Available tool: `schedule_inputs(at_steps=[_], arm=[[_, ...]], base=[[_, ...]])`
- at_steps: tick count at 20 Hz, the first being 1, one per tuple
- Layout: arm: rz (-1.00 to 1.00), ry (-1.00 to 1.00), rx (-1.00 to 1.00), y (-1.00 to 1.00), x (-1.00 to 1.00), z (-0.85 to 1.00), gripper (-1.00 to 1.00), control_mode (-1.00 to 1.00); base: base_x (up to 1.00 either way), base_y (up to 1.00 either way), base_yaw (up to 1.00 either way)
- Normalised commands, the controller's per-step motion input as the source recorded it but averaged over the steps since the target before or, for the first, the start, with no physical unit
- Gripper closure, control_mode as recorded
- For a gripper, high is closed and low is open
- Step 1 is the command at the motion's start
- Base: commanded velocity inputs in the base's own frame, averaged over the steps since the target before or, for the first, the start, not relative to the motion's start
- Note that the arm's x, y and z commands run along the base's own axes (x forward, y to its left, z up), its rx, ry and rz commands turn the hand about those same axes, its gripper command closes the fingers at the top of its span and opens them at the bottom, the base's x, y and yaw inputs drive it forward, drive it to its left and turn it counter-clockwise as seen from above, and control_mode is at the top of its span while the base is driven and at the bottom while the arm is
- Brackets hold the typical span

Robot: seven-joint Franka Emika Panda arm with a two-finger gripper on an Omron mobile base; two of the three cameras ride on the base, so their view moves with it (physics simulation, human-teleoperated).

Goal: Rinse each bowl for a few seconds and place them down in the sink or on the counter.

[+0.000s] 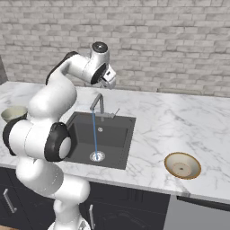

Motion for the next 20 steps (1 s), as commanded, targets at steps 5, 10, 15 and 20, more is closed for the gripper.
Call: schedule_inputs(at_steps=[5, 10, 15, 20], arm=[[0.01, 0.15, -0.01, 0.51, -0.2, 0.29, -1.0, -1.0], [0.03, 0.14, -0.05, 0.61, -0.02, 0.02, -1.0, -1.0], [0.03, 0.12, -0.06, 0.62, 0.0, 0.0, -1.0, -1.0], [0.02, 0.11, -0.05, 0.64, 0.0, -0.01, -1.0, -1.0]], base=[[0.0, 0.0, 0.0], [0.0, 0.0, 0.0], [0.0, 0.0, 0.0], [0.0, 0.0, 0.0]])
